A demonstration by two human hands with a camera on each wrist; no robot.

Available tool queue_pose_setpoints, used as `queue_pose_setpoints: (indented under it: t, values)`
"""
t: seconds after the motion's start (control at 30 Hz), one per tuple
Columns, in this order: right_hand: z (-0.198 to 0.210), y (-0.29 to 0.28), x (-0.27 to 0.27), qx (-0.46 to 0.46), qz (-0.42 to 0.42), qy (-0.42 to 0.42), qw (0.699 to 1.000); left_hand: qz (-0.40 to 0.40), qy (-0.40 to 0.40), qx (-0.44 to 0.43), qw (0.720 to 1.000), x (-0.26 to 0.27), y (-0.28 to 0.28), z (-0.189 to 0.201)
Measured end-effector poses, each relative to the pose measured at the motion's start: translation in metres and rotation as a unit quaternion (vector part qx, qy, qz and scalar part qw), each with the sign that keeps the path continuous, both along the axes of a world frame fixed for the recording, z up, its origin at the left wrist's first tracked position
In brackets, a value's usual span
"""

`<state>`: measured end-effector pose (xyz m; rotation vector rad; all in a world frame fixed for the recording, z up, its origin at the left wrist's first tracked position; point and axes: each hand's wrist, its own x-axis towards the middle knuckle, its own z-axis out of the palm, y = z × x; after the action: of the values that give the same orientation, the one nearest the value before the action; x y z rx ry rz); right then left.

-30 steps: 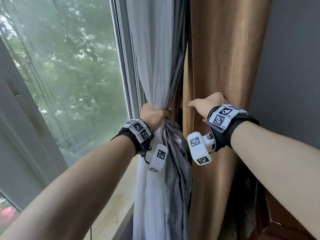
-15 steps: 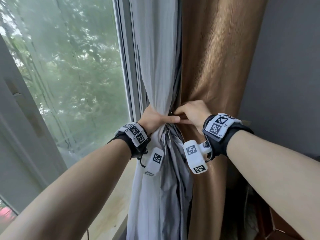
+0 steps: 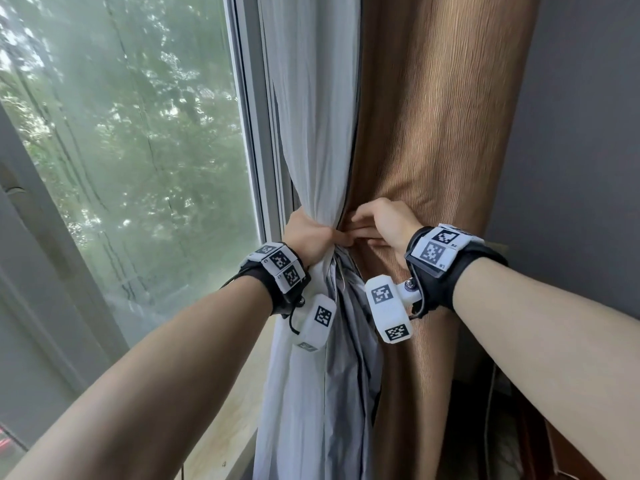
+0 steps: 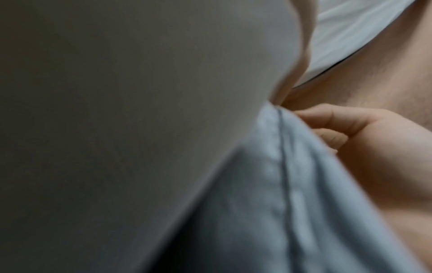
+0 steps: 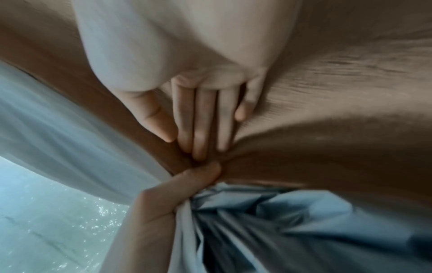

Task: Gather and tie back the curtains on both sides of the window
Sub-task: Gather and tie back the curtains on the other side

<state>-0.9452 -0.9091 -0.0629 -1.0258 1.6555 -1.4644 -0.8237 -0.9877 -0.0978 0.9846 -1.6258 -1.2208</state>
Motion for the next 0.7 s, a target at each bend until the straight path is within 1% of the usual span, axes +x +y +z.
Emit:
queue_pose_setpoints:
  t: [0.07,0.17,0.27,0.33,0.37,0.4,0.43,0.53,0.6,0.7]
  values:
    - [0.004,0.003,-0.003,-0.012,-0.036,0.004,0.999,0.01,-0.018,0.002,1.0,0.002,-0.002,0.003]
    - [0.006,0.005,-0.017,-0.024,-0.138,0.033,0.99,0.038,-0.028,0.003,0.999,0.01,-0.004,0.006]
    - [0.007,0.012,-0.029,-0.004,-0.275,0.123,0.953,0.06,-0.021,0.008,0.998,0.017,-0.005,0.006]
    - [0.008,0.018,-0.037,0.017,-0.351,0.154,0.924,0.059,-0.023,0.009,0.998,0.021,-0.003,0.008]
    - [0.01,0.021,-0.041,0.027,-0.372,0.157,0.915,0.059,-0.027,0.01,0.998,0.023,-0.003,0.008]
    - [0.01,0.024,-0.044,0.039,-0.378,0.156,0.912,0.059,-0.031,0.011,0.998,0.025,-0.003,0.009]
    - [0.01,0.024,-0.049,0.052,-0.368,0.145,0.917,0.058,-0.032,0.012,0.998,0.027,-0.001,0.01]
    - [0.006,0.028,-0.047,0.069,-0.289,0.092,0.95,0.05,-0.035,0.013,0.998,0.032,0.005,0.012]
    - [0.002,0.03,-0.041,0.06,-0.25,0.08,0.963,0.049,-0.031,0.014,0.998,0.032,0.009,0.014]
    - [-0.002,0.028,-0.023,0.034,-0.231,0.114,0.966,0.047,-0.018,0.013,0.999,0.029,0.016,0.014]
